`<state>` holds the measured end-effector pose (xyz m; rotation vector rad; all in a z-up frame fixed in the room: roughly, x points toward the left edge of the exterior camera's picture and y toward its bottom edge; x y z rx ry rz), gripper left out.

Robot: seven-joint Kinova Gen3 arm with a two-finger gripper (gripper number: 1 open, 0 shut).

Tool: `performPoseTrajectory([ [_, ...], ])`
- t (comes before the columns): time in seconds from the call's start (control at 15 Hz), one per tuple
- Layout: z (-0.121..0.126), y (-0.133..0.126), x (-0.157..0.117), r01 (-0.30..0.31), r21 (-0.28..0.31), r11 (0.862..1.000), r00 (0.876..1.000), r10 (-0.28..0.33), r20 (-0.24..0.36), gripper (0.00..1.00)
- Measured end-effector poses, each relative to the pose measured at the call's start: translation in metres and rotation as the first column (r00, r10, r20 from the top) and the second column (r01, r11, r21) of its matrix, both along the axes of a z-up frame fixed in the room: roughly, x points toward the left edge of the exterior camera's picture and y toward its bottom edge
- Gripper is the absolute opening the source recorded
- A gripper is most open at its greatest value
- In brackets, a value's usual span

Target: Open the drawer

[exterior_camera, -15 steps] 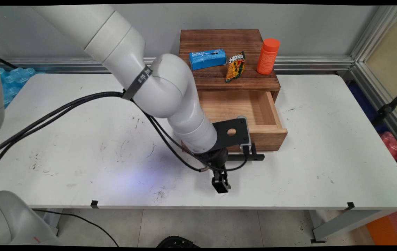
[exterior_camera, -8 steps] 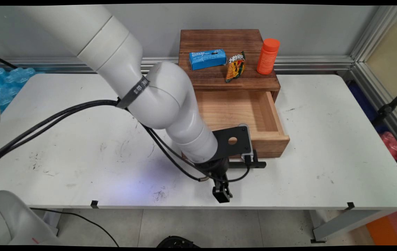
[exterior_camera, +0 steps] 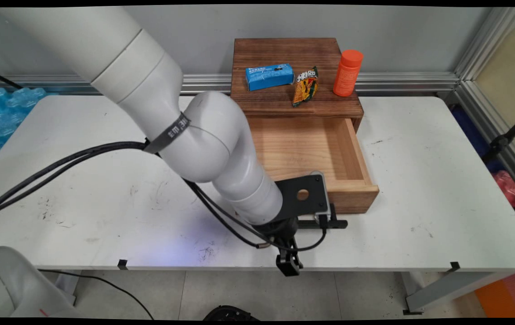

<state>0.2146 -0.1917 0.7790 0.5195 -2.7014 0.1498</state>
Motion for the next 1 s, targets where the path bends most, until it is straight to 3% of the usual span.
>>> performPoseTrajectory([
  [1.0,0.001,0.035,-0.014,0.024,0.017,1.0,1.0,-0.024,-0.02,1.0],
])
